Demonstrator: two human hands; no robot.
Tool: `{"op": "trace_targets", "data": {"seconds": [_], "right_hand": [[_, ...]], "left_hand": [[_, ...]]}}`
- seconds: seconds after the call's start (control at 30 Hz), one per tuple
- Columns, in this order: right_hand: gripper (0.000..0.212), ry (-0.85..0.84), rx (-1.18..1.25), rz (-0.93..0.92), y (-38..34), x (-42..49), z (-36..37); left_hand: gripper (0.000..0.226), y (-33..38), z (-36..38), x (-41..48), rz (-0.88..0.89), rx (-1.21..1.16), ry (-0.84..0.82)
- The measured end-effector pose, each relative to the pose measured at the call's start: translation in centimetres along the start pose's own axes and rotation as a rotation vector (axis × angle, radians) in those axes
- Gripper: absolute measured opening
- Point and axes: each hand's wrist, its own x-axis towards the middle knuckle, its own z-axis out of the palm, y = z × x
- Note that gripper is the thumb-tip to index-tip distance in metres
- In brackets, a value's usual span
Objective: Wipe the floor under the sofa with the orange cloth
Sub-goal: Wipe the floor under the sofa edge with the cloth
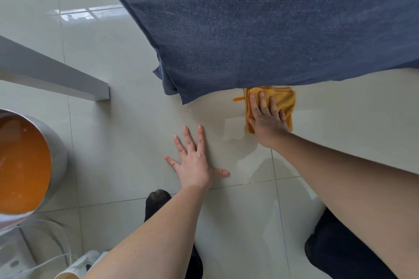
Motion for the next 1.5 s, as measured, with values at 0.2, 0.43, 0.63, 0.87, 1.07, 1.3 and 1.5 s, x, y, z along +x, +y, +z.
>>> {"op": "trace_targets", "data": {"seconds": [0.2,0.43,0.63,0.87,1.07,1.3,1.5], "right_hand": [[0.072,0.019,0.076,0.016,-1.0,2.2,-2.7],[0.073,-0.029,-0.024,-0.048,-0.8,0.6,-1.0],[0.072,0.004,0.033,-0.037,-2.0,2.4,-3.2],[0.072,-0.037,-0.033,-0.091,-1.2,1.2,-1.8],[0.069,-0.006,0.025,-0.036,-3.7,3.1,-2.8],[0.068,0.028,-0.078,-0.206,-1.5,1.9,-1.5],[0.067,0.031,-0.177,-0.293,1.9,-0.3,-0.3]], "left_hand": [[0.162,-0.2,0.3,0.1,0.004,0.001,0.013],[0.162,-0.1,0.1,0.1,0.004,0.005,0.017],[0.162,-0.2,0.1,0.0,0.000,0.015,0.008],[0.155,-0.8,-0.4,-0.4,0.026,0.052,0.033],[0.161,-2.5,0.0,-1.4,-0.063,0.072,-0.019],[0.162,-2.5,0.0,-1.2,-0.062,0.025,-0.045],[0.162,-2.7,0.3,-1.0,-0.061,0.003,-0.032]]}}
